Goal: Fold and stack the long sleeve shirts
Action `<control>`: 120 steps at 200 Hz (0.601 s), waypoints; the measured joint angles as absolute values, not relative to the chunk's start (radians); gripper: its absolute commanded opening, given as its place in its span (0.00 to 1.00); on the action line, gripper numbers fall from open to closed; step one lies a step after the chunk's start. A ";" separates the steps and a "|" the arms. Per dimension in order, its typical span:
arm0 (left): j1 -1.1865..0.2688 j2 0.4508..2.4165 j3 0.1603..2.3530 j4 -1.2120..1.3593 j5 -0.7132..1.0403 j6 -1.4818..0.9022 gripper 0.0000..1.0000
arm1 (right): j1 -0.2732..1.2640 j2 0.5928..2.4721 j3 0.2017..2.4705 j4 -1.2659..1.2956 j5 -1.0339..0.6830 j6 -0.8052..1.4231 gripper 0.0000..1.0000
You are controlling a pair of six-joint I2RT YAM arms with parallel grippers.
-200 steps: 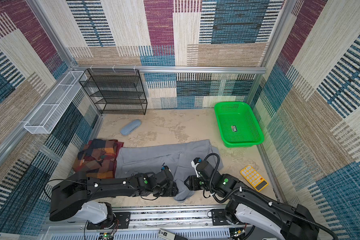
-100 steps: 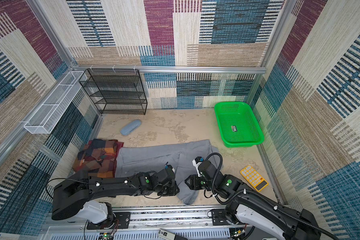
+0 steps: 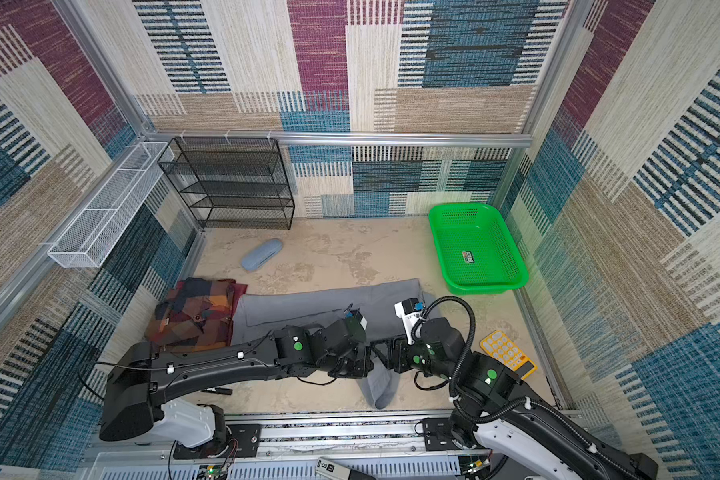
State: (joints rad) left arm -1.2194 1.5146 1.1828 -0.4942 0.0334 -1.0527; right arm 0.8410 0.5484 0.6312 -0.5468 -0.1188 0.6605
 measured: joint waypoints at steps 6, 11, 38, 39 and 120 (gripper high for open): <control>-1.219 1.523 1.219 -0.522 0.020 -1.045 0.00 | 0.841 0.529 0.639 -0.548 -0.105 0.661 0.60; -1.218 1.530 1.250 -0.547 0.004 -1.040 0.00 | 0.841 0.514 0.646 -0.548 -0.092 0.661 0.60; -1.217 1.572 1.421 -0.678 -0.084 -1.015 0.00 | 0.841 0.444 0.680 -0.550 -0.014 0.665 0.63; -1.217 1.573 1.425 -0.681 -0.086 -1.014 0.00 | 0.841 0.442 0.680 -0.550 -0.013 0.665 0.63; -1.217 1.638 1.674 -0.941 -0.301 -1.038 0.00 | 0.841 0.480 0.627 -0.539 -0.157 0.592 0.65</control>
State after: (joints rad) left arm -1.2175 1.6379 1.6737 -0.9413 -0.3008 -1.0378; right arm 0.8413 0.4801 0.6270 -0.5388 -0.1570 0.5919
